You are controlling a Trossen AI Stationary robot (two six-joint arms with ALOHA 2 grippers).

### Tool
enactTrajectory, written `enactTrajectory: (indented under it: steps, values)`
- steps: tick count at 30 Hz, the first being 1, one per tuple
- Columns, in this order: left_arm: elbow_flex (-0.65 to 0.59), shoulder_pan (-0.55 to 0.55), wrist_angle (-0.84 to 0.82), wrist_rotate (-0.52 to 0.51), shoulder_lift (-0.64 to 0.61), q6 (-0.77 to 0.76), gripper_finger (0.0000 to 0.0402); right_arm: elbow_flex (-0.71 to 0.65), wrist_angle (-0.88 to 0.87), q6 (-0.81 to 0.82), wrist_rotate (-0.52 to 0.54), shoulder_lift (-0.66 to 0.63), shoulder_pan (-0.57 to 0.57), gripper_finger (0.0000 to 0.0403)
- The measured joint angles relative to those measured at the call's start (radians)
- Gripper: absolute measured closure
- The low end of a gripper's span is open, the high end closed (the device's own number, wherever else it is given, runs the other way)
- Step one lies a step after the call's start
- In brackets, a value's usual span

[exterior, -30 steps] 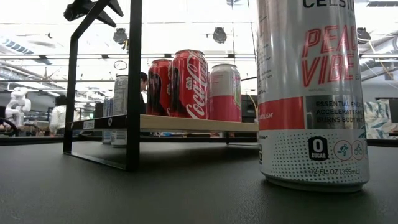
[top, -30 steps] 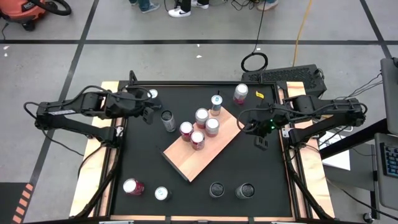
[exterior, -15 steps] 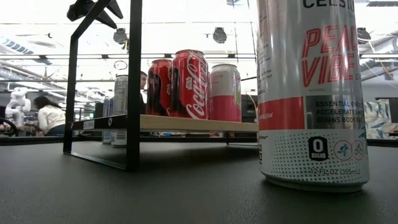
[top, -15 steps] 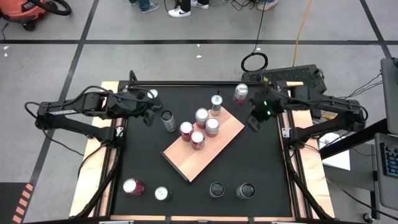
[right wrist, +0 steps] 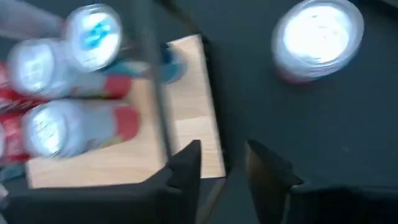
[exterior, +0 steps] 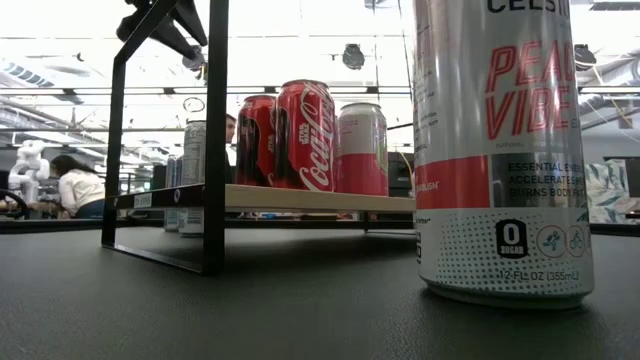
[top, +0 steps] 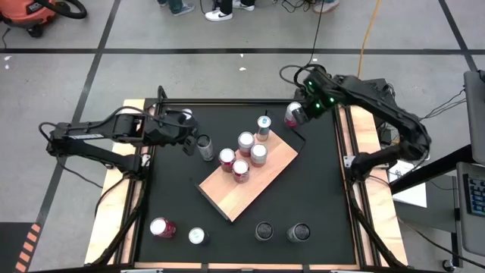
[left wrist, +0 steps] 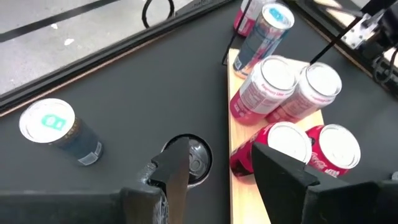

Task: Place canned beverage on shelf
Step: Put the pink white soda can on the shelf aligned with the other pink white soda cans

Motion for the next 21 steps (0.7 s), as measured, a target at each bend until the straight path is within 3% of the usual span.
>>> enactTrajectory:
  steps: [13,21]
  values:
    - [0.000,0.002,-0.003,0.011,0.014,-0.003,0.0226,0.259,-0.016,-0.211,0.005,0.281,-0.151,0.0148]
    - [0.000,0.002,-0.004,0.009,0.014,-0.027,0.0226,0.281,-0.082,-0.353,0.014,0.408,-0.154,0.0082]
